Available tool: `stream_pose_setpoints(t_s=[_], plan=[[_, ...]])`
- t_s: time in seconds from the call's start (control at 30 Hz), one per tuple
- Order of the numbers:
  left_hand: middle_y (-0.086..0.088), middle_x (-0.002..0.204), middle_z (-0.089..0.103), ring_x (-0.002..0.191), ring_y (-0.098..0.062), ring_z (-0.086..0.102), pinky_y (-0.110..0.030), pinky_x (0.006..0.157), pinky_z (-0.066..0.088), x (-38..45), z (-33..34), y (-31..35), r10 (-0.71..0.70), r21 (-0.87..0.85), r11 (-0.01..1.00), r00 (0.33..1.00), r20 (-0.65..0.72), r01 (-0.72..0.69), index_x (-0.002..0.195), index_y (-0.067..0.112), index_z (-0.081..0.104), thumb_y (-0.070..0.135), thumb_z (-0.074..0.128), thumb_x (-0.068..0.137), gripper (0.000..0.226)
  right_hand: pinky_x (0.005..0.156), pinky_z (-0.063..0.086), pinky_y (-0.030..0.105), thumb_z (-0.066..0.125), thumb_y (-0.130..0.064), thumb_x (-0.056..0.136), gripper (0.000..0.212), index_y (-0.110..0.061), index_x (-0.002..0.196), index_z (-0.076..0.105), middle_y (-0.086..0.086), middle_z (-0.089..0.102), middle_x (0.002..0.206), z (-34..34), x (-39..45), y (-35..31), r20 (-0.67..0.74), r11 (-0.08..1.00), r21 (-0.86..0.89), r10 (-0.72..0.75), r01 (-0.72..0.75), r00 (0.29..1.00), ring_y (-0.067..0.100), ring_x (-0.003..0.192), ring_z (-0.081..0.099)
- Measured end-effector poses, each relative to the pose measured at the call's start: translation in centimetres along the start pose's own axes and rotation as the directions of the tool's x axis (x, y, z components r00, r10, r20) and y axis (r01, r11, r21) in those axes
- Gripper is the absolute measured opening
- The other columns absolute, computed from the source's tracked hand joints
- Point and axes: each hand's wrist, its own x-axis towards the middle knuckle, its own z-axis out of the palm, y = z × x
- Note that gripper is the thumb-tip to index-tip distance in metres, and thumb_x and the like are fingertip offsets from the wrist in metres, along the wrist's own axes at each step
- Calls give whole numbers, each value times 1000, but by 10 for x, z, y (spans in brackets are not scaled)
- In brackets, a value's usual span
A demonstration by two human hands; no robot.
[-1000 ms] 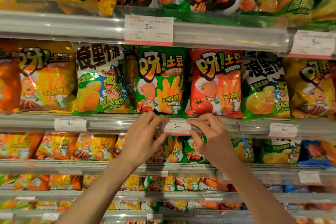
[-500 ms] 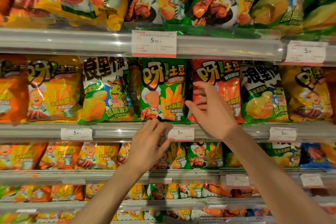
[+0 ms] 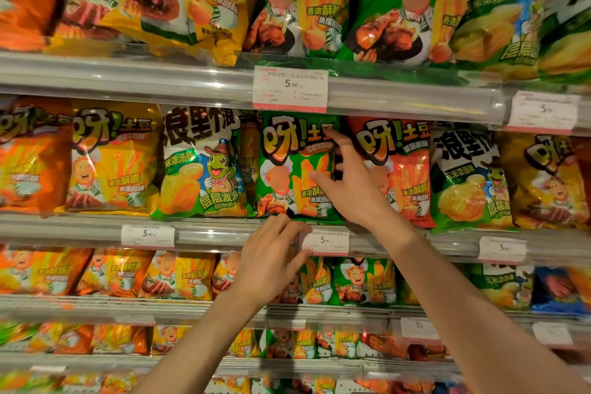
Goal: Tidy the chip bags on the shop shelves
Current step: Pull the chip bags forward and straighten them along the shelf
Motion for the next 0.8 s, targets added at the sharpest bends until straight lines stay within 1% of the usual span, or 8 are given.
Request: stream_pose_setpoints(t_s=[0.13, 0.27, 0.43, 0.5, 0.57, 0.63, 0.7, 0.8], plan=[[9, 93, 51, 87, -12, 49, -25, 62, 41, 0, 1, 0, 2, -2, 1000, 1000, -10, -2, 113, 27, 58, 37, 76, 82, 37, 104, 49, 49, 66, -32, 95, 75, -43, 153, 20, -1, 39, 157, 6, 2, 2, -13, 999, -48, 20, -21, 1000, 23, 128, 54], [8, 94, 52, 88, -13, 50, -27, 64, 44, -1, 1, -1, -6, -7, 1000, 1000, -1, 6, 114, 27, 59, 37, 75, 83, 37, 111, 44, 45, 61, -34, 99, 75, -37, 158, 15, -1, 32, 163, 5, 3, 1, 18, 993, -116, -5, 7, 1000, 23, 140, 46], [7, 96, 52, 88, -15, 51, -27, 64, 44, -2, 0, 0, 8, 42, 999, 1000, 20, -9, 116, 25, 59, 38, 71, 86, 35, 113, 44, 46, 62, -33, 98, 70, -40, 155, 22, -4, 35, 161, -5, -9, -1, 57, 1000, 8, 9, -9, 998, 17, 141, 43], [6, 97, 53, 88, -16, 53, -29, 64, 46, -2, -1, 4, 25, 48, 998, 999, 36, -27, 118, 24, 58, 37, 70, 88, 34, 113, 44, 40, 62, -28, 99, 63, -34, 153, 31, -4, 38, 158, -14, -18, -2, 41, 998, 56, -20, 17, 999, 13, 139, 45], [6, 98, 55, 90, -17, 54, -29, 66, 47, -1, 0, 10, 43, 44, 998, 998, 53, -46, 119, 24, 58, 35, 69, 89, 34, 109, 48, 30, 60, -23, 100, 53, -30, 149, 41, -5, 47, 149, -29, -27, -2, -25, 998, 33, -43, 44, 999, 5, 131, 51], [6, 98, 56, 91, -17, 55, -27, 67, 45, 1, 2, 17, 47, 43, 998, 997, 56, -50, 119, 24, 59, 34, 71, 88, 34, 99, 54, 26, 59, -22, 101, 40, -27, 139, 52, -7, 53, 132, -46, -35, 3, -137, 997, -55, -52, 45, 989, 1, 114, 58], [7, 98, 57, 92, -16, 56, -26, 68, 46, 5, 4, 20, 39, 36, 999, 998, 51, -41, 117, 24, 60, 34, 72, 87, 34, 95, 54, 30, 61, -22, 99, 29, -21, 129, 60, -6, 53, 120, -64, -41, 14, -264, 989, -141, -75, 39, 962, 5, 105, 59], [8, 97, 57, 91, -15, 58, -28, 67, 51, 9, 6, 21, 20, 22, 1000, 999, 45, -21, 116, 24, 61, 35, 72, 87, 33, 102, 48, 38, 65, -29, 96, 32, -18, 126, 61, 0, 53, 122, -89, -48, 37, -406, 973, -231, -71, -28, 911, 16, 115, 54]])
